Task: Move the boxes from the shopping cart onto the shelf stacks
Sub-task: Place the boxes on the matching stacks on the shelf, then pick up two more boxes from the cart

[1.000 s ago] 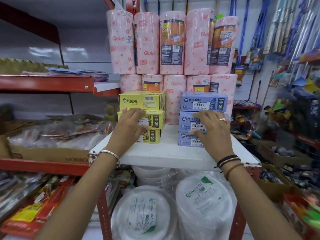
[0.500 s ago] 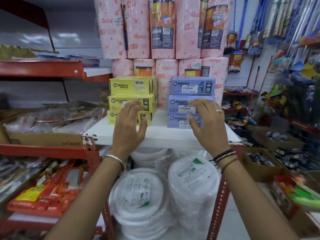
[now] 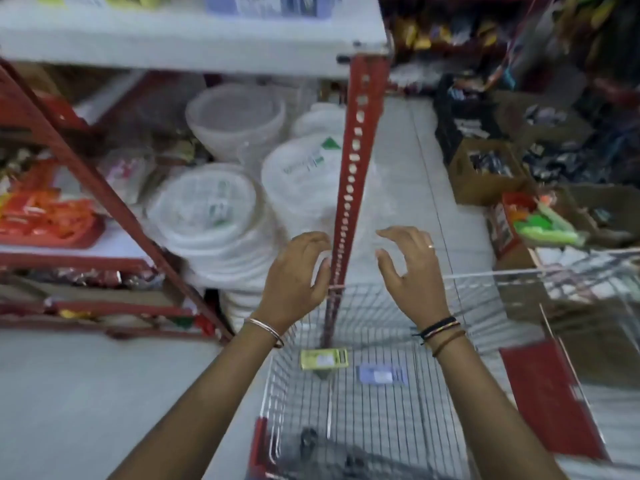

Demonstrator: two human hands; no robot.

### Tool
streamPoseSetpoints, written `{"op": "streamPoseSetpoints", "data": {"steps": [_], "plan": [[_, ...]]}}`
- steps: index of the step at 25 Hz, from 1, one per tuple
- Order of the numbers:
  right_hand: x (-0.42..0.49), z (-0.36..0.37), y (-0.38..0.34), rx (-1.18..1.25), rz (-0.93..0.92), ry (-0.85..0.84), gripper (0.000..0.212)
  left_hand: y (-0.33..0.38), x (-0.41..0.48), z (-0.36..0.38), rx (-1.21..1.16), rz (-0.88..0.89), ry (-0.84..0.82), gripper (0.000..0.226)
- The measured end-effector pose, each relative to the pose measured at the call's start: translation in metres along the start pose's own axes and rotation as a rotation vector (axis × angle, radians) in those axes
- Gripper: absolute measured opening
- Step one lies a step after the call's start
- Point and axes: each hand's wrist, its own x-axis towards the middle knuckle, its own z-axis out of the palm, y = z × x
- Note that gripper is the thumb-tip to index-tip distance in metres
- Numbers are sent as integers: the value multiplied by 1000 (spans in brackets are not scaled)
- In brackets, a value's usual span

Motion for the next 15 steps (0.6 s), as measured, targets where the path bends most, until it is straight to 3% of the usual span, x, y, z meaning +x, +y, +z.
{"op": "streamPoseSetpoints", "data": {"steps": [5, 9, 12, 15], "plan": [[-104, 22, 96, -27, 289, -229, 25, -15, -88, 90, 34, -127, -375, 24], [-162, 67, 159, -62, 532, -482, 28, -54, -154, 156, 60, -361, -743, 25], [-193, 112, 199, -252, 544, -741, 34, -92, -202, 199, 91, -589, -983, 39], [-219, 145, 233, -388, 498, -993, 46, -125, -236, 232, 258, -534, -1145, 54]]}}
